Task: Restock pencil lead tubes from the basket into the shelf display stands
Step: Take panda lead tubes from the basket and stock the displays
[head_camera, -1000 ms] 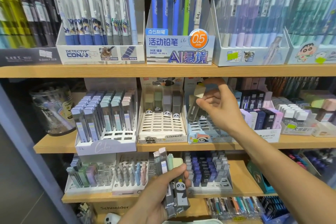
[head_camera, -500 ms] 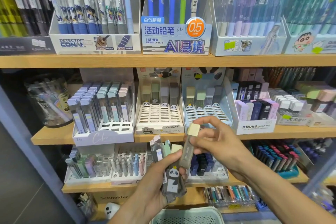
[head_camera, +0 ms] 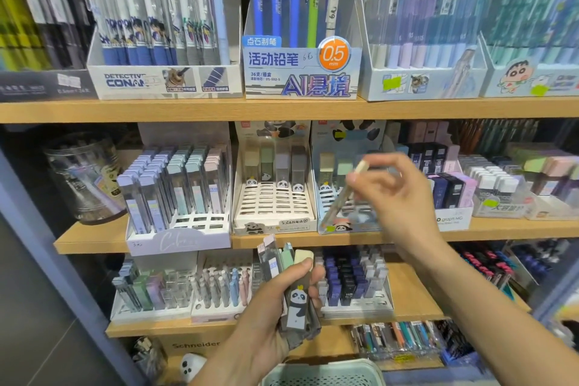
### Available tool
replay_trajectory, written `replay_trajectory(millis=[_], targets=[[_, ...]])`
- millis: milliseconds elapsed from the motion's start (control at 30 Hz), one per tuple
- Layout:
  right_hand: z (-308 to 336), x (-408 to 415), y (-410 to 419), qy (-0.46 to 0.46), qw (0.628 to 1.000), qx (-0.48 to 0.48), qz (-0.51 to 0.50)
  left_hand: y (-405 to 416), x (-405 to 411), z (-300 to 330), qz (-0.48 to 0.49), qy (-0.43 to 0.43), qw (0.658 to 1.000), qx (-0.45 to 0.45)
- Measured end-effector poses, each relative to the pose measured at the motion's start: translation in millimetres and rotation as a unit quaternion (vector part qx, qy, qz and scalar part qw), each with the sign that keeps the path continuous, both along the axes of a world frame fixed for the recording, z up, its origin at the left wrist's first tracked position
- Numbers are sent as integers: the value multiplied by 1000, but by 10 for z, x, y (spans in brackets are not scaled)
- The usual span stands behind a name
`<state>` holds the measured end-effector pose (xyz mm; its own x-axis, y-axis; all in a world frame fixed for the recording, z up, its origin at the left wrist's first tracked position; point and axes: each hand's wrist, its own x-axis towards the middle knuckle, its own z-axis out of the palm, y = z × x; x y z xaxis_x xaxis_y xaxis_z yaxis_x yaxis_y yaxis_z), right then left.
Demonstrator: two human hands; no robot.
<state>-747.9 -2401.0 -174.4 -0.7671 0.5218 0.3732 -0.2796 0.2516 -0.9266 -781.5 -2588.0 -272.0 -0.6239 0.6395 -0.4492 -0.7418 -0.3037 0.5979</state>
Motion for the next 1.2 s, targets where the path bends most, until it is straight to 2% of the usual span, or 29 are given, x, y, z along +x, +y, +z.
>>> replay_trajectory(millis=[67, 200, 433, 633, 867, 967, 1200], targets=[[87, -212, 77, 49, 992, 83, -83, -33, 49, 10, -4, 0, 1000, 4], [51, -611, 52, 60, 965, 193, -167, 28, 38, 32, 1, -7, 1000, -3], [-168, -872, 32, 70, 920, 335, -190, 68, -47, -6, -7, 5, 1000, -16], [-153, -836, -34, 98, 898, 387, -186, 28, 60, 85, 10, 1, 1000, 3], [-145, -780, -48, 98, 902, 379, -181, -1, 34, 99, 8, 2, 1000, 8], [-183, -771, -42, 96, 891, 404, -184, 22, 0, 85, 15, 3, 1000, 6], [-245, -747, 128, 14, 864, 469, -183, -42, 29, 117, 9, 26, 1000, 12]])
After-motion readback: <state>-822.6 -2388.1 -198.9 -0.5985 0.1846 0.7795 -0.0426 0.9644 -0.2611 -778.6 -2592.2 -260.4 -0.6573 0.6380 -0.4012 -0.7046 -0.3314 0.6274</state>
